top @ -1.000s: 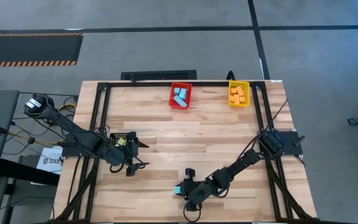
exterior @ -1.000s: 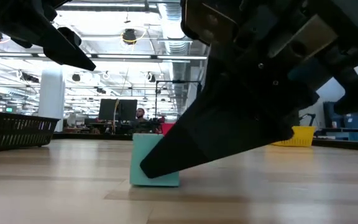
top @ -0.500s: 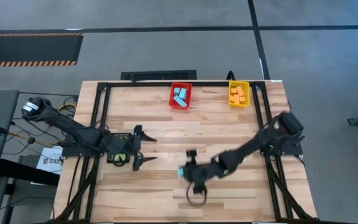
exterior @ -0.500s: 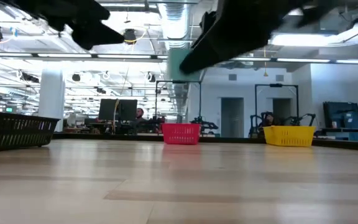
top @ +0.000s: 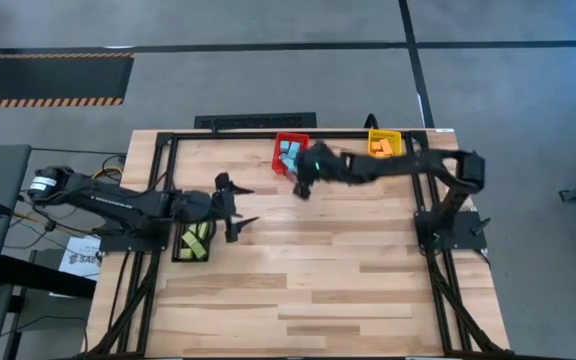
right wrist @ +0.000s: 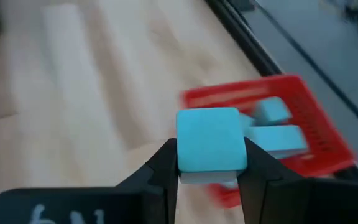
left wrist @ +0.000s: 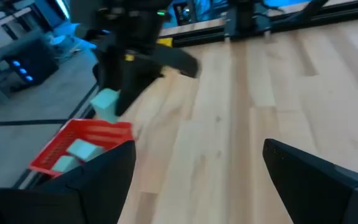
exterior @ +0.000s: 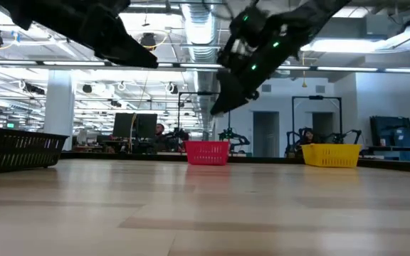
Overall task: Sort & place blocks by color
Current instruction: Put the blue block into the red bin
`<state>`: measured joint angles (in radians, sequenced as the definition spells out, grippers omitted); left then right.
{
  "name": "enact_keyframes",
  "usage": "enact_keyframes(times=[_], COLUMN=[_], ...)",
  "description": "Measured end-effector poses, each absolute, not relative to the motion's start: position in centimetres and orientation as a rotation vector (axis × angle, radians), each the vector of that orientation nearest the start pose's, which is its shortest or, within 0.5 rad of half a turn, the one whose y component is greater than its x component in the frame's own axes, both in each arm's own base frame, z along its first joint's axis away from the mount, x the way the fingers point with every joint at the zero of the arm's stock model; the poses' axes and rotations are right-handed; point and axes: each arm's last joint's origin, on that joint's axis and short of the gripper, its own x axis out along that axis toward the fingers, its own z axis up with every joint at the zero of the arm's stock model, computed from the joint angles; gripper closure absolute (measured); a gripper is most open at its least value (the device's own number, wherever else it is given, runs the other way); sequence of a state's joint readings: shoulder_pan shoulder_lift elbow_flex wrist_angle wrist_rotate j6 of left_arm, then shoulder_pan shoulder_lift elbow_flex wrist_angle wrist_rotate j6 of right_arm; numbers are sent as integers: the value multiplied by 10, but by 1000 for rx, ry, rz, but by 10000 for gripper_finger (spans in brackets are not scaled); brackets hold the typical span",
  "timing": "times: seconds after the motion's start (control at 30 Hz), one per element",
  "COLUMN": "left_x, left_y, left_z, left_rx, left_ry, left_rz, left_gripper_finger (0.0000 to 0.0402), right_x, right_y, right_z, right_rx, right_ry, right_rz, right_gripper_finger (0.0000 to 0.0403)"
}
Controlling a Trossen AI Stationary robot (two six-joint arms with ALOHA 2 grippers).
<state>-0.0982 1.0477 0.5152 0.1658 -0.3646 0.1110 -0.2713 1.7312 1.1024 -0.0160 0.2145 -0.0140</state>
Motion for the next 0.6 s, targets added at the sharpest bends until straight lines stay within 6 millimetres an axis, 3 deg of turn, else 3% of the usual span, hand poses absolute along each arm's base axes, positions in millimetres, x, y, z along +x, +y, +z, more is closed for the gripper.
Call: enact_keyframes(times=[0.1,0.23,0.37,0.5,0.6], left_x=[219,219,217,214,211], left_y=[2,21,40,56,65], left_z=[226,226,227,228,228], left_rx=[203,205,196,172,162], left_ry=[378,383,381,365,358], left_rz=[256,271,286,268,261], left_gripper_finger=[61,61,61,61,61], right_x=[360,363,369,375,376], right_y=[-148,-185,-202,-206,-205], right_z=[209,195,185,176,175], right_rx=[60,125,134,132,148], right_ry=[710,756,777,796,816], right_rz=[-467,-419,-404,-361,-324], right_gripper_finger=[284,284,284,284,251])
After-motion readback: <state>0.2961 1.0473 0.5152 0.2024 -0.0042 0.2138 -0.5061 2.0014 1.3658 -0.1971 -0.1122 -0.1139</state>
